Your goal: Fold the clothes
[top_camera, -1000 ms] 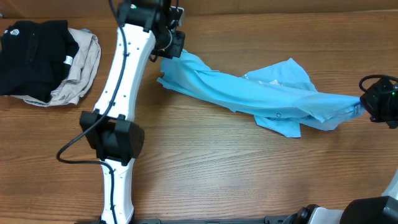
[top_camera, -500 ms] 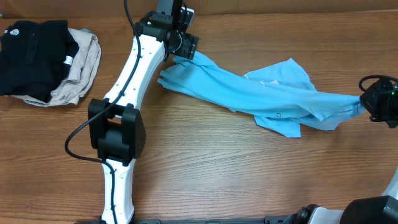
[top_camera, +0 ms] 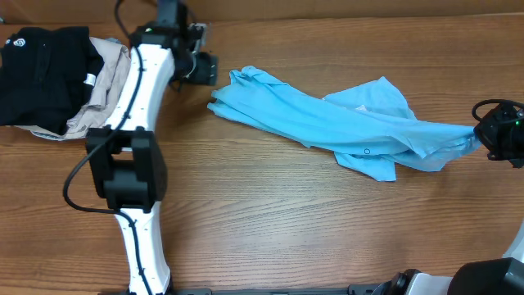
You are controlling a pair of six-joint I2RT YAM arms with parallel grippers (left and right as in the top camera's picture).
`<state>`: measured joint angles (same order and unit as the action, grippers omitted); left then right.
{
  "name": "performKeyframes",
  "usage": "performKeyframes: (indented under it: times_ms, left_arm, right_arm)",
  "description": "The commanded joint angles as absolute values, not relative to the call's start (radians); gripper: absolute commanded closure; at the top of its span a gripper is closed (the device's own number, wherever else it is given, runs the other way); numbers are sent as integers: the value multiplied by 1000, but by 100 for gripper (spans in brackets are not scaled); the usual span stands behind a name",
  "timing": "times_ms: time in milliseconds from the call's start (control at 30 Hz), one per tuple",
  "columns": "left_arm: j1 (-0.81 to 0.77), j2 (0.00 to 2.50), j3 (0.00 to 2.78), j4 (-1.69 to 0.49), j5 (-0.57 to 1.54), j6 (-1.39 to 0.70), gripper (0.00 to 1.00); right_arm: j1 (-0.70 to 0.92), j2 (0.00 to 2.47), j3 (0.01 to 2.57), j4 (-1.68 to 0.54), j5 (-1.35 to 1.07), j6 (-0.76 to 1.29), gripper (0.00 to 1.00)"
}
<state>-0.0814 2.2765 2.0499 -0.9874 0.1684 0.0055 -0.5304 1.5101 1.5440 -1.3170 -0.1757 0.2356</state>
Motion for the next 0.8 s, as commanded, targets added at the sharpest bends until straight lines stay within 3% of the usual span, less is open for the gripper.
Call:
performKeyframes:
  times_ms: [0, 367, 767]
  left_arm:
    - [-94, 2269, 1979, -944, 248, 1, 21]
    - [-113, 2269, 1882, -794, 261, -75, 18]
    - [-113, 2269, 1841, -723, 256, -80, 38]
  right_arm:
    - [-539, 1502, 1542, -1310, -165, 220, 95]
    - [-539, 1502, 1542, -1314, -165, 211, 95]
    - [-539, 1502, 1542, -1314, -165, 212, 95]
